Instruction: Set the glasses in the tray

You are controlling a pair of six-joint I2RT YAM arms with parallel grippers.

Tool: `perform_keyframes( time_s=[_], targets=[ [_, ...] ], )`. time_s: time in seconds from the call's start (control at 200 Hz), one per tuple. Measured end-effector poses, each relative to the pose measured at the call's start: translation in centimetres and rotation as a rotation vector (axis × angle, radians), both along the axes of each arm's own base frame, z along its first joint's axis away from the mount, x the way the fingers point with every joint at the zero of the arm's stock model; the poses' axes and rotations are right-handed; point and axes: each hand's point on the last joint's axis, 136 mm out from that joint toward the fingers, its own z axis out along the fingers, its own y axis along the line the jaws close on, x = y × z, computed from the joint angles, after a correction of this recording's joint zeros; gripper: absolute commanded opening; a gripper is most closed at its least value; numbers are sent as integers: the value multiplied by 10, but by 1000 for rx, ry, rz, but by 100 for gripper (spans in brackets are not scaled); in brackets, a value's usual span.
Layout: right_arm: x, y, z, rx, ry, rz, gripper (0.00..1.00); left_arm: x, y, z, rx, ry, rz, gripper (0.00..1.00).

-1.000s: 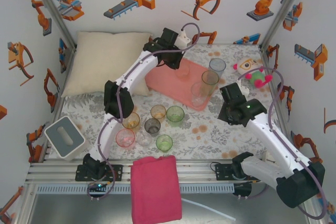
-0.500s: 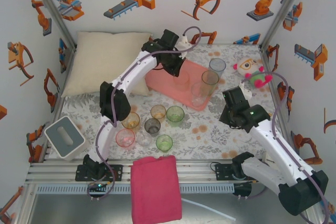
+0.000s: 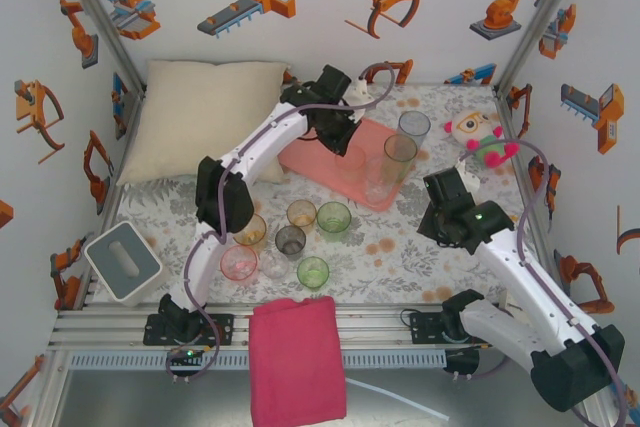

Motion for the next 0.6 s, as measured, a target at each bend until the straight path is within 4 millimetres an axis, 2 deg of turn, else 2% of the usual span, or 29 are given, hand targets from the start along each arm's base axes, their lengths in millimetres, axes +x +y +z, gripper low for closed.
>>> perform_keyframes(
  time_s=[0.215,0.601],
  targets=[
    [0,0,0,5,-2,-7,30,-1,-2,-16,28,12,-4,14],
    [-1,2,-4,22,-1,-3,30,-2,-2,-26,56,11,-15,17]
  ],
)
